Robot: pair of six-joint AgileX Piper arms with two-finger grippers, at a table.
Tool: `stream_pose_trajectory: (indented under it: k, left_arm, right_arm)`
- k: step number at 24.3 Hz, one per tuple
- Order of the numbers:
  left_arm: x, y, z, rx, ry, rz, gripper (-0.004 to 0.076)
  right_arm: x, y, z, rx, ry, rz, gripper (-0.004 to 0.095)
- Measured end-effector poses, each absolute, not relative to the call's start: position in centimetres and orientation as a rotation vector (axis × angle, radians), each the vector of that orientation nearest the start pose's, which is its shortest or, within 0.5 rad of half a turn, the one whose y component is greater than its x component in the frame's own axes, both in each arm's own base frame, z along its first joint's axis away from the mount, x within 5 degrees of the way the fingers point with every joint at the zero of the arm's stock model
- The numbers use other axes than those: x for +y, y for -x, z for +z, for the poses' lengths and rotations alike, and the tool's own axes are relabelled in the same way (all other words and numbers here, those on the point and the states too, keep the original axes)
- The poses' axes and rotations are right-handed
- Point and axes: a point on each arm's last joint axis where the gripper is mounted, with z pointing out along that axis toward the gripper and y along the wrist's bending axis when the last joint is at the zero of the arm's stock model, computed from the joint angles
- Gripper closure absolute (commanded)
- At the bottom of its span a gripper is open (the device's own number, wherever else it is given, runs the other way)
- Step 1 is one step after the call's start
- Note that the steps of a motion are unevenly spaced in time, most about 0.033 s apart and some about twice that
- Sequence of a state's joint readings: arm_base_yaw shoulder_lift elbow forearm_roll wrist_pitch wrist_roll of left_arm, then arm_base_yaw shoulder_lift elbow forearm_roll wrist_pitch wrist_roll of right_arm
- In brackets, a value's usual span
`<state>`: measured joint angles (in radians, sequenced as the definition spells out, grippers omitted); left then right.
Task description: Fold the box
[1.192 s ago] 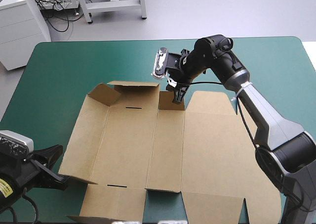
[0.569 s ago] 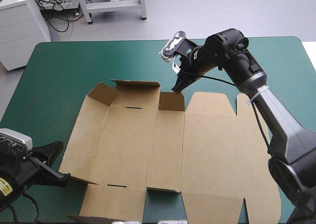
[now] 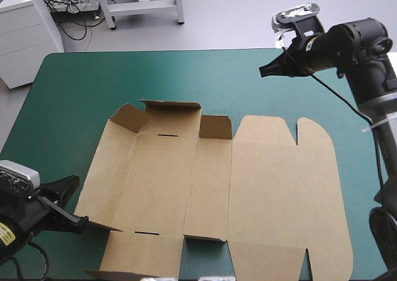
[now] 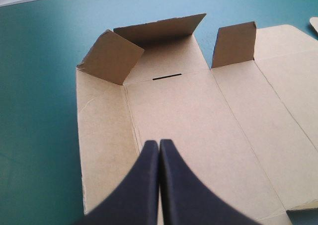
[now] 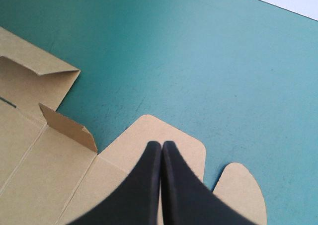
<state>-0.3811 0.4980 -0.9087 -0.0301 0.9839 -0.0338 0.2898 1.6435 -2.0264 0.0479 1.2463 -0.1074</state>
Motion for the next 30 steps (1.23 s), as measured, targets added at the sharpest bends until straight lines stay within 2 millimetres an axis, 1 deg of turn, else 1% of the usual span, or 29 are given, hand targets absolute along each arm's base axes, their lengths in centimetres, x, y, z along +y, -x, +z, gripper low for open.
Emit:
stream_pose_trajectory:
  k: [3, 5, 7, 8, 10, 12, 13, 14, 15, 17, 19, 22, 25, 28, 30]
  left_arm:
    - [-2.5, -5.6, 38.8, 2.040, -0.356, -0.292, 0.0756]
    - [-2.6, -5.9, 38.7, 2.062, -0.360, -0.289, 0.0756]
    - [-3.1, -7.0, 38.2, 2.129, -0.371, -0.277, 0.0756]
    - [-3.2, -7.3, 38.1, 2.142, -0.373, -0.276, 0.0756]
    - [-3.4, -8.0, 37.9, 2.161, -0.377, -0.260, 0.0756]
    - [-3.3, -8.3, 37.8, 2.162, -0.380, -0.222, 0.0755]
    - [-3.2, -8.5, 37.9, 2.171, -0.384, -0.200, 0.0755]
    - [-3.2, -8.7, 38.0, 2.182, -0.386, -0.194, 0.0755]
    - [-3.3, -9.0, 38.2, 2.209, -0.392, -0.185, 0.0752]
    - [-3.5, -9.4, 38.5, 2.248, -0.412, -0.170, 0.0733]
    - [-3.8, -10.1, 38.9, 2.290, -0.443, -0.150, 0.0730]
    - [-4.5, -12.0, 39.0, 2.375, -0.497, -0.117, 0.0730]
    - [-5.5, -14.1, 38.9, 2.430, -0.565, -0.102, 0.0730]
    - [-6.9, -16.4, 38.5, 2.482, -0.661, -0.141, 0.0730]
    - [-7.8, -17.5, 38.4, 2.506, -0.707, -0.197, 0.0730]
  right_arm:
    - [8.9, -31.6, 48.0, 2.290, 0.402, 0.152, 0.0931]
    - [8.3, -30.8, 48.9, 2.267, 0.374, 0.153, 0.0931]
    - [8.0, -30.0, 49.5, 2.247, 0.364, 0.154, 0.0931]
    - [7.9, -29.8, 49.6, 2.247, 0.362, 0.155, 0.0931]
    - [7.7, -29.1, 48.7, 2.286, 0.352, 0.156, 0.0931]
    - [7.4, -28.2, 46.9, 2.355, 0.352, 0.143, 0.0931]
    - [7.2, -27.5, 45.6, 2.402, 0.357, 0.135, 0.0931]
    - [7.1, -27.1, 44.9, 2.425, 0.360, 0.129, 0.0931]
    - [6.8, -26.3, 43.6, 2.471, 0.359, 0.123, 0.0931]
    - [6.5, -25.1, 42.8, 2.495, 0.359, 0.120, 0.0931]
    - [6.2, -23.9, 42.0, 2.517, 0.362, 0.112, 0.0931]
    - [5.6, -22.0, 40.7, 2.548, 0.363, 0.095, 0.0931]
    - [5.0, -19.8, 40.1, 2.552, 0.355, 0.081, 0.0931]
    - [4.3, -17.4, 39.5, 2.541, 0.335, 0.072, 0.0931]
    - [3.7, -16.0, 39.4, 2.525, 0.301, 0.052, 0.0931]
